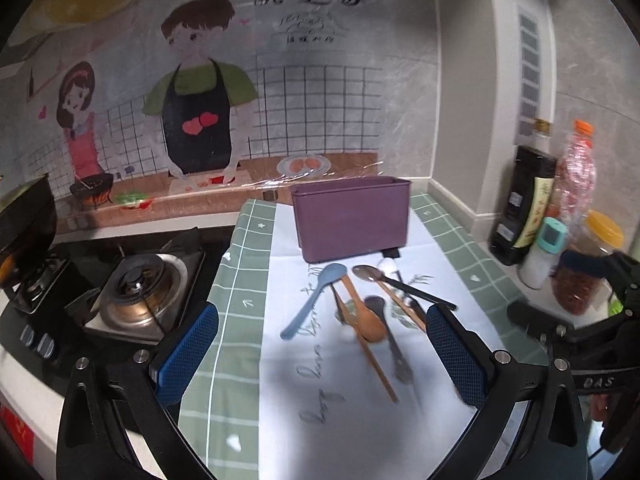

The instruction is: Organize utensils

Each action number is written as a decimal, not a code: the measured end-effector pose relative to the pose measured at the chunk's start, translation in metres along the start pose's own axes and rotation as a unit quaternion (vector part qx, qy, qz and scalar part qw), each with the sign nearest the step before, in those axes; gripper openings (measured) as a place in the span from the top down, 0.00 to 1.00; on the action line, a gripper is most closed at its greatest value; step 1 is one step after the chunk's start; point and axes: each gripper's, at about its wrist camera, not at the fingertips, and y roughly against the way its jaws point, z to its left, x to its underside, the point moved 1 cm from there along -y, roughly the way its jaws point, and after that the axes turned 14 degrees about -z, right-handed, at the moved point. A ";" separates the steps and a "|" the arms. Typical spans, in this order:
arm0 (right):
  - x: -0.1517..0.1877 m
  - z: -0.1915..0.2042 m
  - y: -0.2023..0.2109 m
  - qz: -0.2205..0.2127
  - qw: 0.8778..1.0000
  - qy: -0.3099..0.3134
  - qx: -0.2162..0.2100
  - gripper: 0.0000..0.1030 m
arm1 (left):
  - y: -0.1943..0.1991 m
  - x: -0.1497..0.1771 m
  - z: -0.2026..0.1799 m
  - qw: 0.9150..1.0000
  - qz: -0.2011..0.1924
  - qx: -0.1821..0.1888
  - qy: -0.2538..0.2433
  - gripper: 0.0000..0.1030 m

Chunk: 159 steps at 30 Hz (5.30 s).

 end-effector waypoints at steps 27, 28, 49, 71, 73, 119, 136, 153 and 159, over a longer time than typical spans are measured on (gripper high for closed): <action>0.018 -0.045 -0.150 0.160 0.985 -0.065 -0.030 0.24 | -0.241 0.042 -0.006 0.966 0.246 0.073 -0.011 0.71; 0.018 -0.045 -0.158 0.161 0.983 -0.074 -0.042 0.24 | -0.240 0.044 -0.007 0.968 0.242 0.066 -0.014 0.71; 0.000 0.006 -0.286 0.165 0.985 -0.039 -0.019 0.67 | -0.139 0.056 0.024 0.969 0.227 0.023 0.095 0.55; 0.029 -0.021 -0.204 0.180 0.980 -0.063 -0.058 0.57 | -0.147 0.052 0.029 0.970 0.231 0.041 0.067 0.47; 0.029 -0.013 -0.211 0.188 0.980 -0.055 -0.043 0.56 | -0.144 0.051 0.029 0.971 0.228 0.038 0.058 0.47; -0.028 -0.020 -0.110 0.082 0.993 -0.017 -0.088 0.72 | -0.060 -0.048 -0.018 0.995 0.092 0.033 -0.022 0.67; -0.190 -0.045 -0.035 -0.119 0.990 -0.006 -0.077 0.72 | -0.020 -0.208 -0.039 0.994 -0.065 0.084 -0.037 0.67; -0.202 -0.026 -0.189 -0.161 0.986 -0.032 -0.031 0.72 | -0.194 -0.172 0.021 0.997 -0.021 0.076 0.025 0.68; -0.176 -0.027 -0.238 -0.127 0.991 -0.040 -0.028 0.72 | -0.222 -0.154 0.036 0.995 0.005 0.084 0.046 0.70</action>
